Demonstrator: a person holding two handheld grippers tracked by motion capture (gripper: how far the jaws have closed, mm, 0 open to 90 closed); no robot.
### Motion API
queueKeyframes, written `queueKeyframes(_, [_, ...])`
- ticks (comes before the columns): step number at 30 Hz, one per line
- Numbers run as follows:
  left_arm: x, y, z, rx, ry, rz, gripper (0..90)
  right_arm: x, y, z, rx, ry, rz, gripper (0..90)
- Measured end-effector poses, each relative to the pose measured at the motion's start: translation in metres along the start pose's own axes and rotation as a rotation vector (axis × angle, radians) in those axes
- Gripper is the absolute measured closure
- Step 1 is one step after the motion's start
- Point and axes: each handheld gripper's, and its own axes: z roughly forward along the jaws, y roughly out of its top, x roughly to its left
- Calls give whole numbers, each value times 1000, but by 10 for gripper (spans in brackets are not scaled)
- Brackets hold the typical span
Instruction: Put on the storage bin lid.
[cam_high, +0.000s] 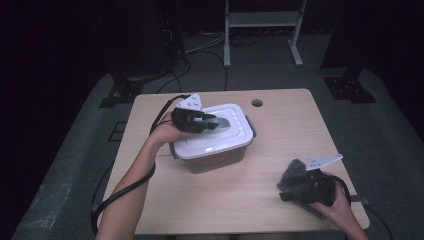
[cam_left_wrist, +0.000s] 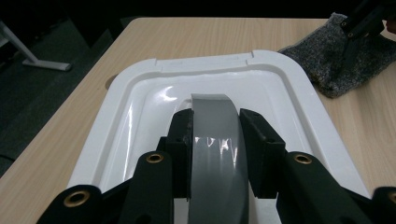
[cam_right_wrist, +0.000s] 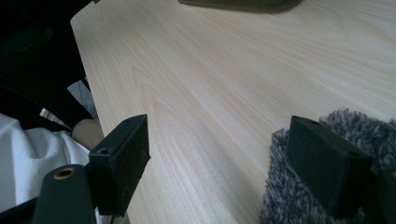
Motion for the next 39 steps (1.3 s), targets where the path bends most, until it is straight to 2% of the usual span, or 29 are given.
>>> queueKeyframes(5, [0, 0, 6, 23, -8, 13, 663, 0, 0, 0, 1, 2, -5, 206])
queueKeyframes(12, [1, 0, 7, 16, -12, 5, 659, 0, 0, -1, -1, 1, -1, 206])
queueKeyframes(16, [0, -3, 9, 34, -22, 0, 624, 0, 0, 0, 1, 2, -1, 206])
queueKeyframes(22, [0, -6, 8, 23, -19, -16, 611, 0, 0, 0, 2, 1, -2, 206])
queueKeyframes(39, [-2, -4, 0, -5, -27, -36, 486, 0, 1, 1, 2, 1, -5, 206])
